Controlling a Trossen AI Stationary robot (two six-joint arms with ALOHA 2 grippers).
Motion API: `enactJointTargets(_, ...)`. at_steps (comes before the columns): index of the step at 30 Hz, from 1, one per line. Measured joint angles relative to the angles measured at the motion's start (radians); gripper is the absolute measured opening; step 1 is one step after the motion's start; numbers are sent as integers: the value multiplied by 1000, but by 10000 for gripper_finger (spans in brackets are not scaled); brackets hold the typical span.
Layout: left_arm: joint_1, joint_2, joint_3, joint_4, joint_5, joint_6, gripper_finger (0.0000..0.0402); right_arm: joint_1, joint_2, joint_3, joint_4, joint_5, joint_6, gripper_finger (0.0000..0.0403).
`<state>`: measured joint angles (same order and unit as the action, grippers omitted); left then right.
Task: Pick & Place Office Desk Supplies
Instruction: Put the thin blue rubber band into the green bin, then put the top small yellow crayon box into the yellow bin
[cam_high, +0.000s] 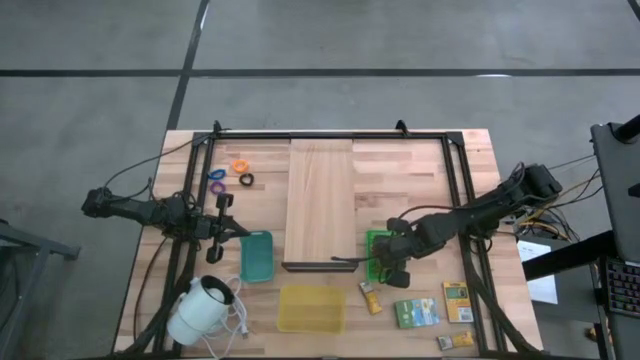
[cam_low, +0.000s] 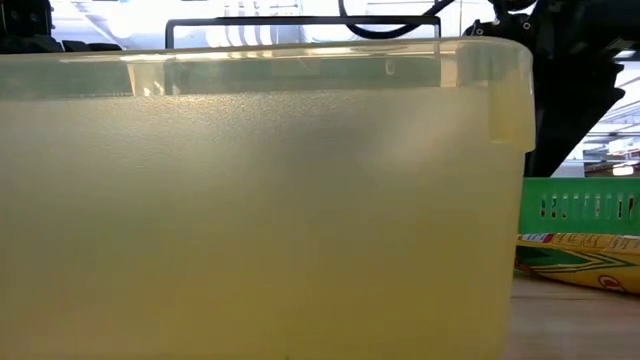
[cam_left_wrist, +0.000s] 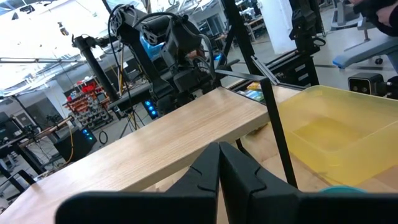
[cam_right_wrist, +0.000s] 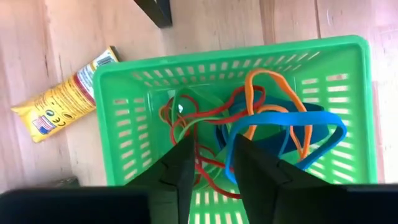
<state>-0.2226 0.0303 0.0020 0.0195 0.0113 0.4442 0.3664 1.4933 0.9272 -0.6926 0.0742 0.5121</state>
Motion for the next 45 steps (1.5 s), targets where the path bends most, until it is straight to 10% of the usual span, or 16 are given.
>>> enactJointTargets(21,1,0,0,0,0,0,12,145,-65,0,-10,12,0,125)
enactJointTargets(38,1,0,0,0,0,0,12,144,-229,-2,65,429,-48,125)
enactJointTargets(45,1,0,0,0,0,0,12,137,-280,-73,239,427,-195,125)
